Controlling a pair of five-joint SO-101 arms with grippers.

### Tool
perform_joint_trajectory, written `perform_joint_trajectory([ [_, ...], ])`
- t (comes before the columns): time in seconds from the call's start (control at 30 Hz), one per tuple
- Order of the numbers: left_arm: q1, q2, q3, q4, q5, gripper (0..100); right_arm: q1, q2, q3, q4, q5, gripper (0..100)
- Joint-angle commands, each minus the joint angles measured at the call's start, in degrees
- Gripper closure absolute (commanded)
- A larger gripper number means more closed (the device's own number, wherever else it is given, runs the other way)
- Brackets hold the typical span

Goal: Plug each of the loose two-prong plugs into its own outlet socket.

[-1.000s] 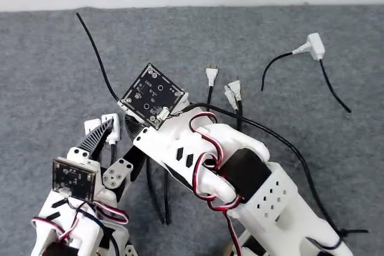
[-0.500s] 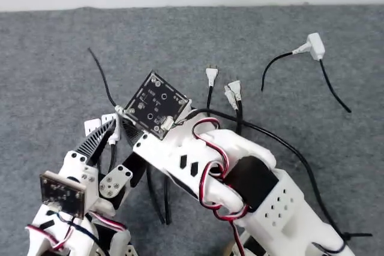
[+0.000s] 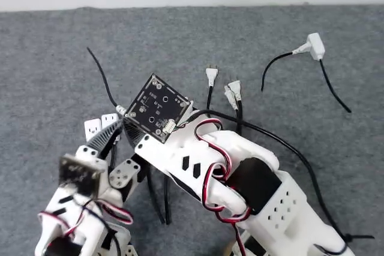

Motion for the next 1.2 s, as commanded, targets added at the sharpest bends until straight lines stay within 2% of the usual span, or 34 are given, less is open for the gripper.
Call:
perform_joint_trajectory([
  [0.0,-0.35,-1.23,3.82,-2.90,-2.11,76,0.84,-1.89,-1.67,2.24,1.05,99.1],
  [0.2,-13.45,-1.23,5.32,-11.34,-0.53,76,0.75,-1.80,-1.41,3.74,1.05,99.1],
  [0.37,-16.88,-1.23,8.31,-16.53,-0.88,76,0.57,-1.80,-1.41,4.62,1.05,99.1],
  [0.63,-16.53,-1.23,6.11,-16.53,-0.62,76,-1.36,-1.80,3.96,3.56,1.05,99.1],
  [0.7,-16.35,-1.23,4.79,-15.12,-0.62,76,-1.45,-1.80,5.89,1.89,1.05,99.1],
  [1.0,-7.82,-1.23,-5.05,-4.84,-0.53,76,0.31,-1.80,9.58,-0.75,1.05,99.1],
  [1.17,-7.30,-1.23,-5.41,-3.69,-0.79,76,0.31,-1.80,9.58,-0.48,1.05,99.1],
])
